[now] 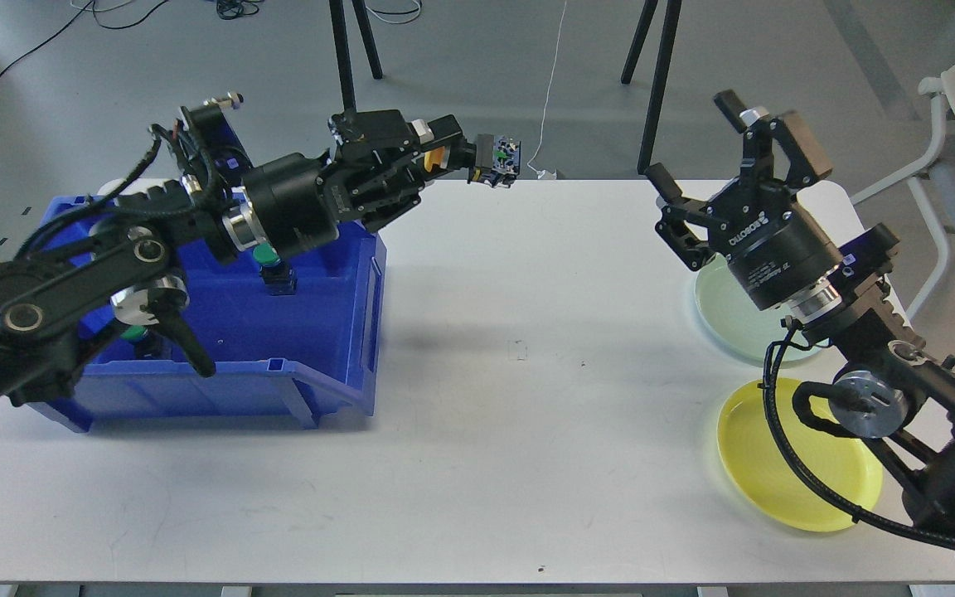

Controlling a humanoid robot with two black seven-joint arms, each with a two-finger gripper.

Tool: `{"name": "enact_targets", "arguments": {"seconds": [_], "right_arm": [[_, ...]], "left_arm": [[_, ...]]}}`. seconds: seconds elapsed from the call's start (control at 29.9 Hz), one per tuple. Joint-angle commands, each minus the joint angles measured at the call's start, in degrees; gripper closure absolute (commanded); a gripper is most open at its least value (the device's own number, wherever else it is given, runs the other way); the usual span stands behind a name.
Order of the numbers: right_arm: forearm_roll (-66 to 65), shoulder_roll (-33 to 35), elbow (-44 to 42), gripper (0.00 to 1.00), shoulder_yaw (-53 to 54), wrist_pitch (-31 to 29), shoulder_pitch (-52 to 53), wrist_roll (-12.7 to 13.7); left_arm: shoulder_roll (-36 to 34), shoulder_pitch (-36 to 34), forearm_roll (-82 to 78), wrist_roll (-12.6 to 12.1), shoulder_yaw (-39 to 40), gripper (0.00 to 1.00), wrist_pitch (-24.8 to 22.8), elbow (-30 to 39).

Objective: Pass button and place on color plate
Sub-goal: 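Lift the yellow button out and carry it toward the right gripper, then grasp the yellow button with the right gripper and release left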

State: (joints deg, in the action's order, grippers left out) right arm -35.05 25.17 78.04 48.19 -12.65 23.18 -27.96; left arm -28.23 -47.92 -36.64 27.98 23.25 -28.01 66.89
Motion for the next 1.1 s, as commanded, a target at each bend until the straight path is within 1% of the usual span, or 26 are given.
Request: {"name": "enact_targets", "arguments": {"seconds": [0.0,0.13,0.3,0.43,0.8,0.87,0.9,0.94,0.97,1.0,1.04,1.07], "right_arm": [[-2.21,-2.40,-0.26,0.01,-2.57,1.49,0.11,-0.04],[-3.44,-4.77,-1.48,0.01,-5.12,1.75,0.81,-0.04],[-2.92,-10.13,-1.58,0.01,-5.03,1.93,1.34,-0.04],[-2.65,-12.86,-1.66,0.01,-5.03,2.54,1.60,-0.04],[-1.34,-16.29,-3.16,0.01,-5.30,3.07,4.24,-0.04],[0.59,-16.30,-3.07,0.04,-5.56,2.81,4.94,-0.04],[0.86,-16.21,-2.90,0.11,-5.73,2.55,5.03,-0.04],[0.60,-16.12,-2.63,0.36,-5.73,2.28,5.03,-0.04],[0.25,-16.12,-2.54,0.70,-6.17,2.28,5.12,-0.04],[0.34,-16.29,-2.89,0.92,-7.04,3.24,5.46,-0.04],[0.42,-16.30,-3.07,0.93,-8.01,3.33,5.99,-0.04],[0.34,-16.03,-3.07,0.98,-8.98,3.34,6.43,-0.04]], "left_arm": [[2.92,2.13,-0.09,0.02,1.36,0.93,0.01,-0.18],[3.54,2.22,-0.09,0.02,1.45,0.93,0.01,-0.27],[3.54,2.30,-0.01,0.02,1.36,0.93,0.01,-0.18],[3.54,2.65,-0.01,0.02,1.45,0.93,0.01,-0.18],[3.71,3.10,-0.01,0.02,1.71,0.93,0.01,-0.36],[3.71,3.10,-0.01,0.02,1.71,0.93,0.01,-0.45],[3.71,3.18,-0.01,0.02,1.71,0.93,0.01,-0.62],[3.71,3.18,-0.01,0.02,1.71,0.93,0.01,-0.62],[3.71,3.18,-0.01,0.02,1.71,0.93,0.01,-0.62],[3.71,3.18,-0.01,0.02,1.71,0.93,0.01,-0.62],[3.71,3.18,-0.01,0.02,1.71,0.93,0.01,-0.62],[3.80,3.27,-0.01,0.02,1.71,0.93,0.01,-0.62]]}}
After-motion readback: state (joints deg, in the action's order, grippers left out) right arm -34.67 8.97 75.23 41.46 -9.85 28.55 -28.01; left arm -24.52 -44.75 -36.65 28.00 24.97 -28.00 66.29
